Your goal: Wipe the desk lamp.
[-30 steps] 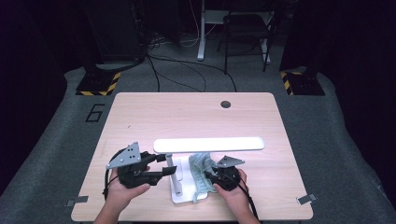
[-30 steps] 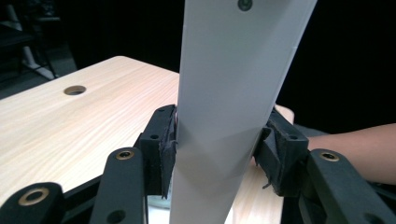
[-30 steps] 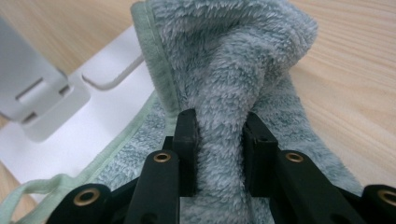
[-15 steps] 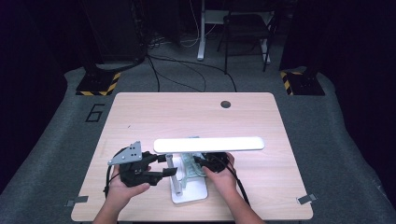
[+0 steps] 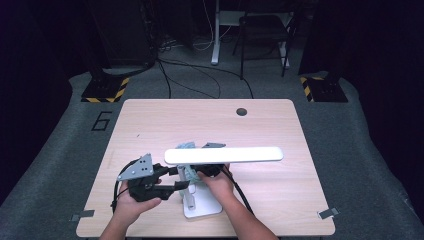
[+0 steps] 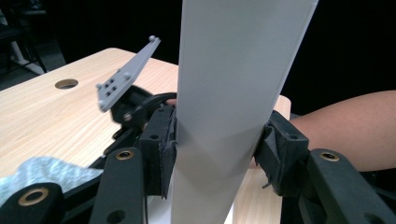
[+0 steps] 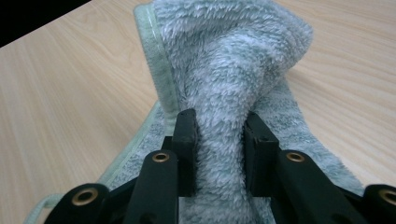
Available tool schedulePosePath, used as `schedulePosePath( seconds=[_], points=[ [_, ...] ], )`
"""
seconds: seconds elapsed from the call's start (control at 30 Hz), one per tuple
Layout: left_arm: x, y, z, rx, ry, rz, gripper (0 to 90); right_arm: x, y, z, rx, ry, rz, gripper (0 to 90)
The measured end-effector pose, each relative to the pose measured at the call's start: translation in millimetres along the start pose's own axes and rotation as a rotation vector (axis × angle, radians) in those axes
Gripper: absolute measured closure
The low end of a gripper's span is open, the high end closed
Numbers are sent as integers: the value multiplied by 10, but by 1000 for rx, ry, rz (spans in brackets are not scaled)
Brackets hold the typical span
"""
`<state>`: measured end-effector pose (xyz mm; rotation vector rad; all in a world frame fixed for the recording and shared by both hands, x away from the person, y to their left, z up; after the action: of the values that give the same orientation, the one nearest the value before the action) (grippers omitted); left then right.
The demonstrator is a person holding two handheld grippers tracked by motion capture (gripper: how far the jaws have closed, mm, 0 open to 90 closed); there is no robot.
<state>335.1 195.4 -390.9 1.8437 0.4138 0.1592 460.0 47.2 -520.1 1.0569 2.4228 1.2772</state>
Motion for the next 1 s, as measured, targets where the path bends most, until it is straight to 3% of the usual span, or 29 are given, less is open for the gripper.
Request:
schedulePosePath(
  seconds=[0.27,0.37,0.57,0.67,0.8,1.0],
  points=[
    [-10,-3,-2,-2,10,4,514,-3,16,217,34,-6,-16,691],
    [-22,-1,-4,2,29,17,519,-34,-1,230,51,13,-7,694],
    [-18,-5,-22,-8,62,19,524,-88,-7,232,61,-8,-25,709],
    [-40,-1,-15,1,74,22,527,-124,-12,192,72,-30,-66,710],
    [-42,-1,-20,1,86,25,529,-209,-53,81,108,-61,-52,710],
    [-54,5,-6,6,81,14,529,-427,-166,-124,96,-101,-45,710]
  ],
)
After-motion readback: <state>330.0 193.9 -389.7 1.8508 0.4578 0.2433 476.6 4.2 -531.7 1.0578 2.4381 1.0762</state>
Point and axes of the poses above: each handheld gripper's, and its own axes: z roughly forward along the jaws, y roughly out of its top, x roughly to its left, the point moved 4 cm from there along z, roughly forward along the jaws, and after that the axes turned 2 degrees about -y, right-handed, at the moved point
